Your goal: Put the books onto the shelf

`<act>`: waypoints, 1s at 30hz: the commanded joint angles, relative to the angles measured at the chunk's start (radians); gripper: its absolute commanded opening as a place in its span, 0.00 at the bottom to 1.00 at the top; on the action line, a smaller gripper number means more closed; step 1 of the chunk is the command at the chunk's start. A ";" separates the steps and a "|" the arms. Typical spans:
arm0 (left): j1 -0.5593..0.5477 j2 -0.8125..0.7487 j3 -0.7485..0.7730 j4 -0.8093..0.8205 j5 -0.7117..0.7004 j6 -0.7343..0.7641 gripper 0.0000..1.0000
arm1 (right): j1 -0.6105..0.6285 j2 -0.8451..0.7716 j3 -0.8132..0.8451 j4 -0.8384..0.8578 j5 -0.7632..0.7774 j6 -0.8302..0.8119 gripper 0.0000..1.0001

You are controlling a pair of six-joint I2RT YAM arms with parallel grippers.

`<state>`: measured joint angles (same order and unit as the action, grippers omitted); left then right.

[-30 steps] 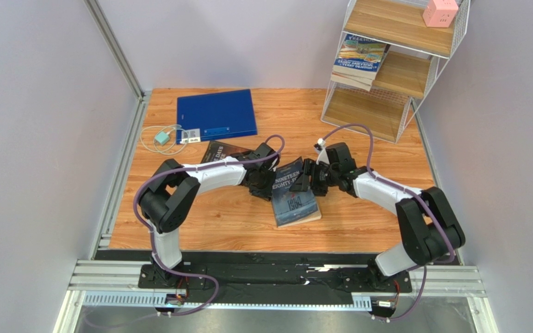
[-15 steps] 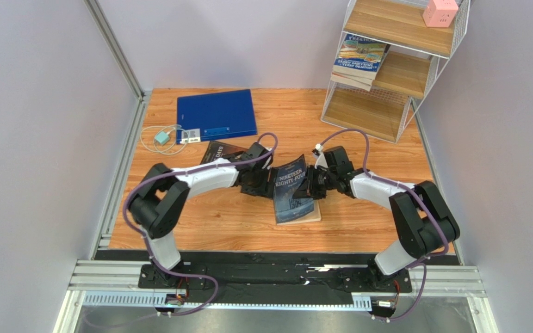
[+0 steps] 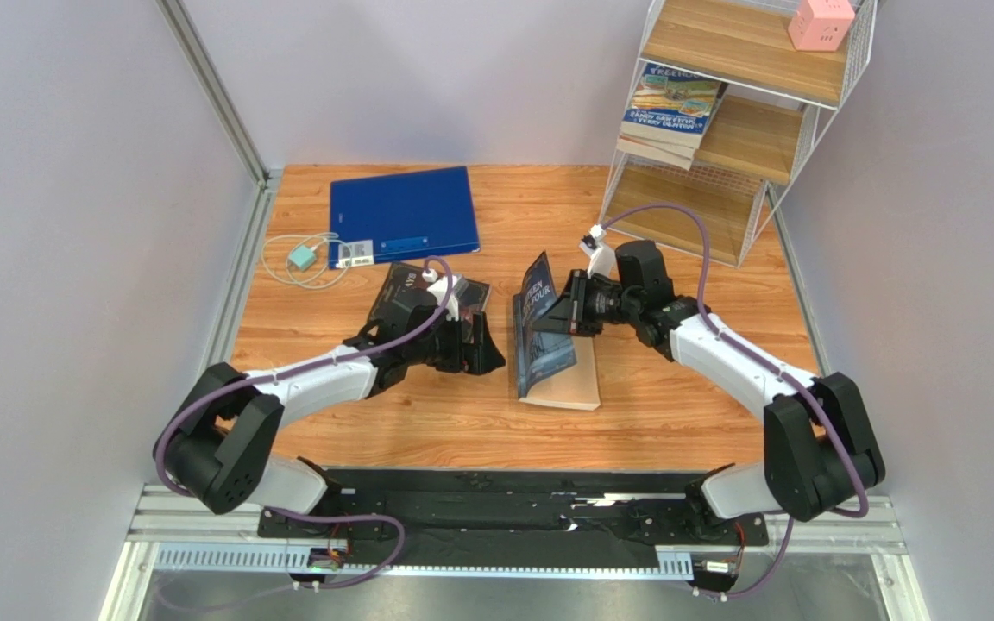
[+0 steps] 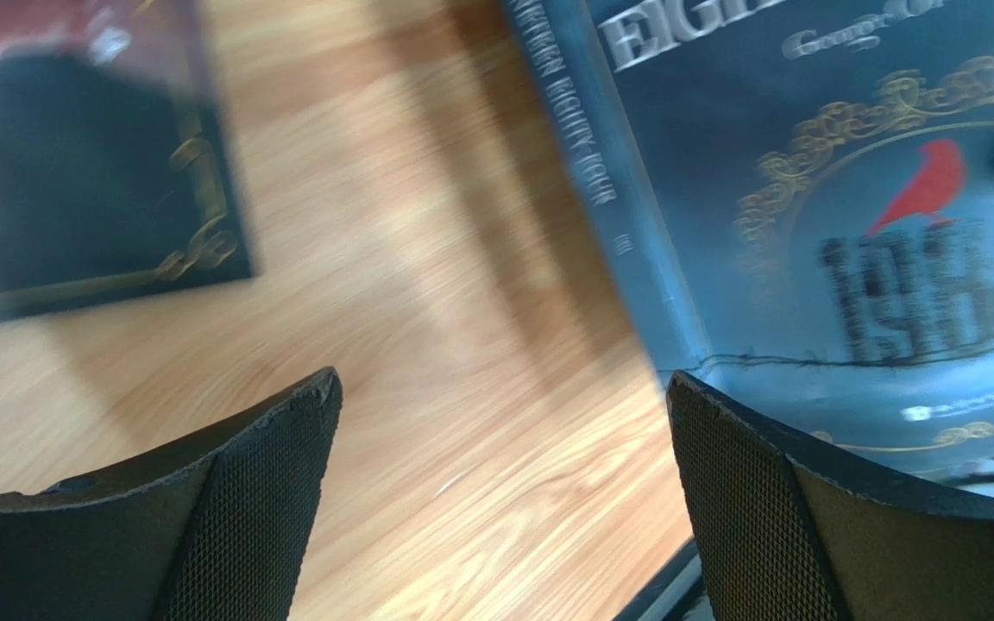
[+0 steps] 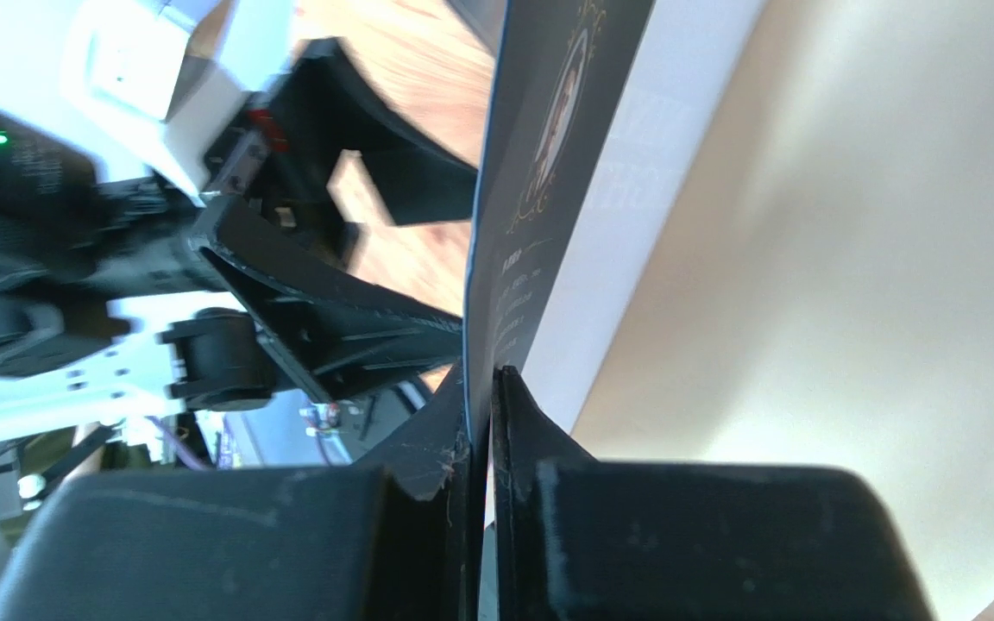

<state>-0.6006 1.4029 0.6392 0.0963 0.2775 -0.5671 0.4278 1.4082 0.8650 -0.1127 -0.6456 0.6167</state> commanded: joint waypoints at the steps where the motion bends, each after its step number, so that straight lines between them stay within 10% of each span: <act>1: 0.010 0.030 -0.067 0.478 0.210 -0.108 1.00 | 0.000 -0.061 0.046 0.102 -0.092 0.058 0.05; 10: 0.015 0.486 -0.070 1.227 0.385 -0.447 0.98 | -0.001 -0.129 0.025 0.116 -0.123 0.091 0.04; 14: 0.013 0.619 -0.047 1.433 0.425 -0.519 0.80 | 0.000 -0.156 -0.050 0.146 -0.114 0.101 0.04; 30: 0.007 0.554 0.005 1.366 0.416 -0.462 0.52 | 0.000 -0.115 -0.026 -0.103 0.035 -0.030 0.11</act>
<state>-0.5892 1.9984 0.5972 1.2621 0.6952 -1.0492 0.4229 1.2953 0.7799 -0.0933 -0.6811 0.6743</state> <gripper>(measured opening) 0.553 0.096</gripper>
